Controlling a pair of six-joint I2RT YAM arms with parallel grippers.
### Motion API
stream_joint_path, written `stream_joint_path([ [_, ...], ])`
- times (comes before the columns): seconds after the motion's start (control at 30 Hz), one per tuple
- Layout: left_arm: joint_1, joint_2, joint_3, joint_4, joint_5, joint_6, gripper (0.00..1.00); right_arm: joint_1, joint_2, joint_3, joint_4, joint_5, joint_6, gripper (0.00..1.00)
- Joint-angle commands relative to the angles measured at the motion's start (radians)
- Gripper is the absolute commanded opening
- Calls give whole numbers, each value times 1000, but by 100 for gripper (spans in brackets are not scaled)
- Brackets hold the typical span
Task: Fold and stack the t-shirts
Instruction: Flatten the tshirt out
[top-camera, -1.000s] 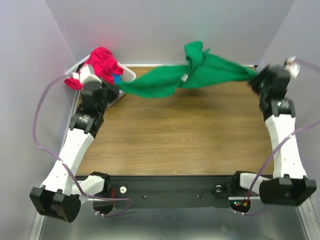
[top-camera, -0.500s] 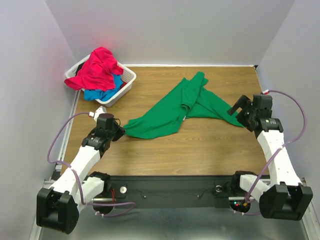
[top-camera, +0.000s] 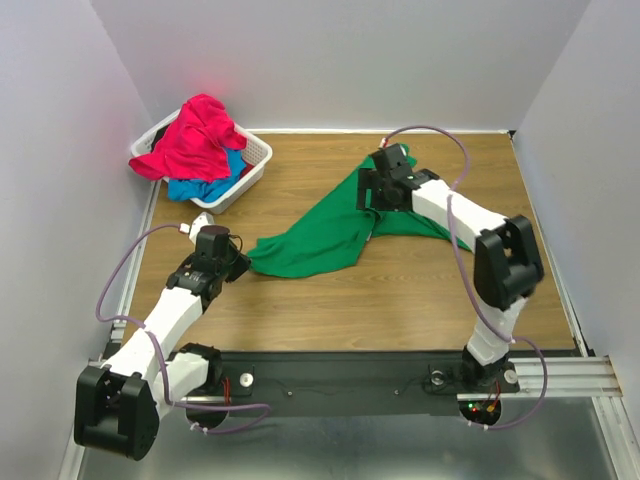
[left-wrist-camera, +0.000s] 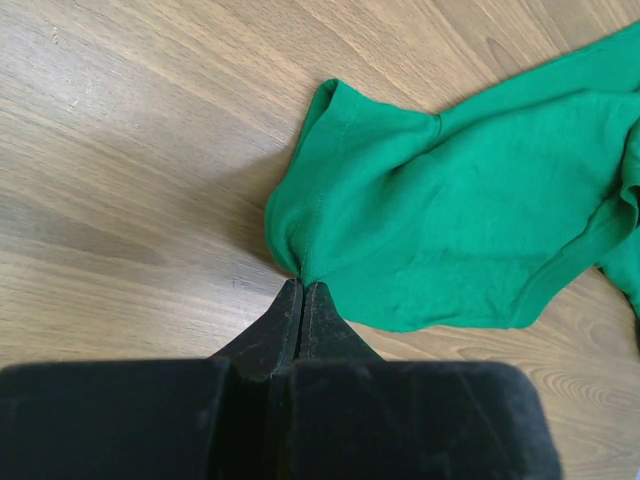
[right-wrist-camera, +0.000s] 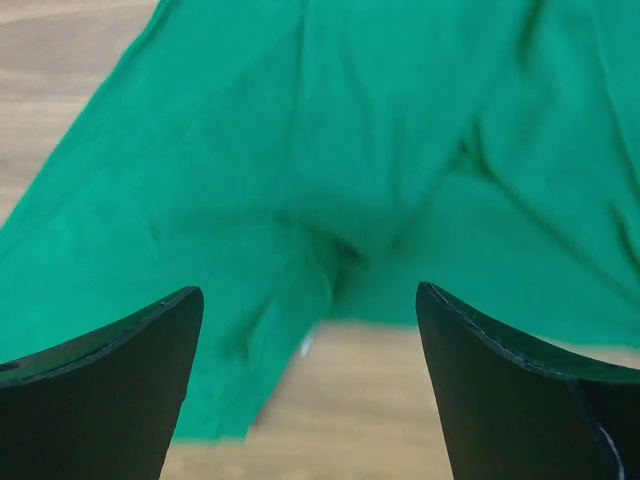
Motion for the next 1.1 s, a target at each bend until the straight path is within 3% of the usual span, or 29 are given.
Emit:
stream_joint_path([
  [0.0,3,-7,9,16,-27,3,0,21,171,189,38,79,-131,91],
  [0.13,3,-13,9,3,-33,3,0,34,272,265,37,154,-191,89],
  [0.23,3,-21,12,-5,-39,5,0,39,305,280,29,193,-197,80],
  [0.37,3,-32,14,-17,-51,5,0,42,310,261,29,243,-178,45],
  [0.53,3,-38,23,-34,-68,6,0,41,282,237,23,328,-159,20],
  [0.57,3,-39,26,-39,-71,6,0,41,273,232,17,354,-141,0],
  [0.8,3,-70,89,-62,-65,20,0,39,60,142,15,398,-58,0],
  [0.93,3,-101,175,-82,-61,52,0,39,-149,79,15,414,-33,0],
  [1.07,3,-127,368,-109,-27,101,0,36,-429,75,-3,428,-29,0],
])
